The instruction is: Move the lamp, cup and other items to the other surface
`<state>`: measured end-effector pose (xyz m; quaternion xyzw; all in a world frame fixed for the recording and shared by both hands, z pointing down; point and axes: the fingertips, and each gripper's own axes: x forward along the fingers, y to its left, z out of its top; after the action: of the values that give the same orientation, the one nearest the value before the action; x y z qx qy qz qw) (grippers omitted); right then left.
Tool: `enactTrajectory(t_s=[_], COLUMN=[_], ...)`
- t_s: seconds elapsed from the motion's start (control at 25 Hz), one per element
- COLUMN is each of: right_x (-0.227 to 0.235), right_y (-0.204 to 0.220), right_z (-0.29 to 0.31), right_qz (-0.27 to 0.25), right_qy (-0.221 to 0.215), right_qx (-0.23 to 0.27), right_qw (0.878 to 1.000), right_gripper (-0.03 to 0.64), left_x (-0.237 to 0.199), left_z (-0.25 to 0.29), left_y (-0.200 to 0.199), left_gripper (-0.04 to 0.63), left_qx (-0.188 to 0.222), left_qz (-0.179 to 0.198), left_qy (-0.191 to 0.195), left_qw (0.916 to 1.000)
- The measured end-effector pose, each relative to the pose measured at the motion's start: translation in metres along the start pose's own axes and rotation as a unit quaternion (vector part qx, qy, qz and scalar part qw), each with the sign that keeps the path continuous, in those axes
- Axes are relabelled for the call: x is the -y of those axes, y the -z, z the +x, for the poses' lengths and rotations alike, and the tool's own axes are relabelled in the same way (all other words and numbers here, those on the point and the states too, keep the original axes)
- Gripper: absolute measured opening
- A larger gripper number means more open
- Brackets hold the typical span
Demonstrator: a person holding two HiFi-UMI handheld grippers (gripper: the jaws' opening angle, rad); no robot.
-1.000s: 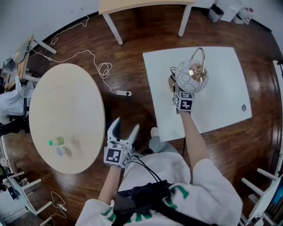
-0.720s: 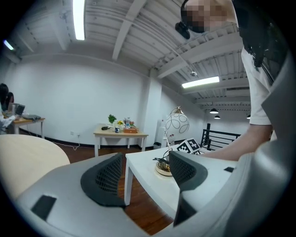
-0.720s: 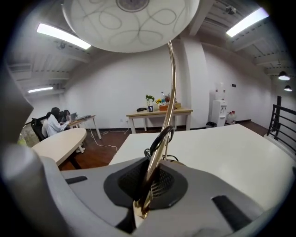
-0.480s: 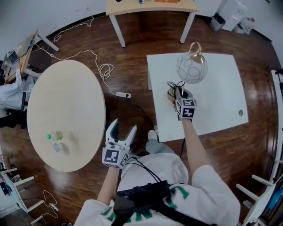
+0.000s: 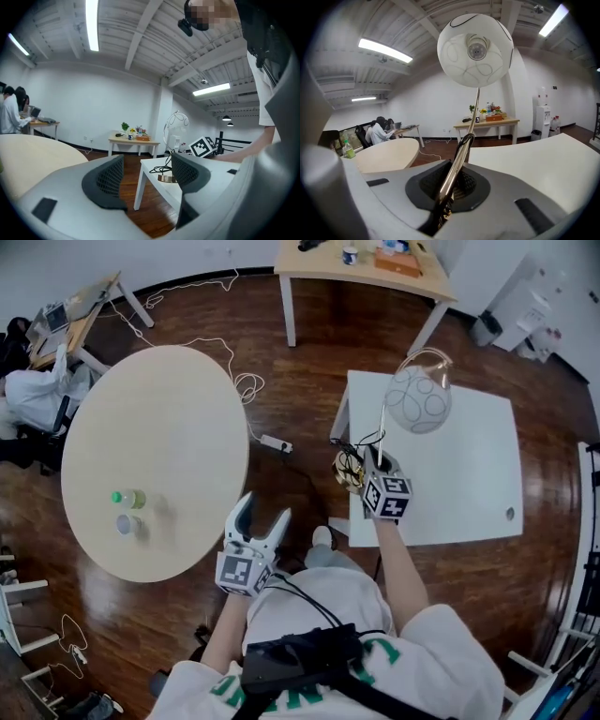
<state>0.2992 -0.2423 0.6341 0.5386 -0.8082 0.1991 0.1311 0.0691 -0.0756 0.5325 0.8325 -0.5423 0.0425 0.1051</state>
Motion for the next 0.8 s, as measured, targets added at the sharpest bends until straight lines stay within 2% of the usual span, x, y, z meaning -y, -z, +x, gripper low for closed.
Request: enactTrajectory(t_s=[0.16,0.36,0.52,0.64,0.8], right_x=[-0.065,-0.174,-0.271,-0.332,-0.415], right_y=[-0.012,-0.023,-0.024,-0.025,-0.021], right_z=[0.011,0.049,0.079,0.105,0.143], right_qz=[-0.046,-0.108,-0.12,-0.117,-0.123], right_qy=[-0.051,-0.146,-0.216,-0.247,-0.282], right_qx=[-0.001,-0.001,-0.001,-0.002,-0.002], right_qw=[0.998,0.983,0.969,0.962,0.951], right_gripper=[0.015,0.014,0.015,0.015,0.015], left_x=[-0.032,-0.086,-0.134,-0.163,-0.201], left_z=[-0.034,-0.091,-0.144,-0.179,-0.231], left_y=[-0.001,-0.001,0.003,0.003,0.025], left_gripper=[0.304,0.304,0.304,0.304,0.304], left_qx=[0.01,0.026,0.028,0.033,0.033], left_qz=[-0.011,-0.029,-0.045,-0.062,-0.071], left_qy=[-0.049,-0.141,-0.209,-0.244,-0.289], left_qw=[0.9987,0.9893,0.9765,0.9671,0.954])
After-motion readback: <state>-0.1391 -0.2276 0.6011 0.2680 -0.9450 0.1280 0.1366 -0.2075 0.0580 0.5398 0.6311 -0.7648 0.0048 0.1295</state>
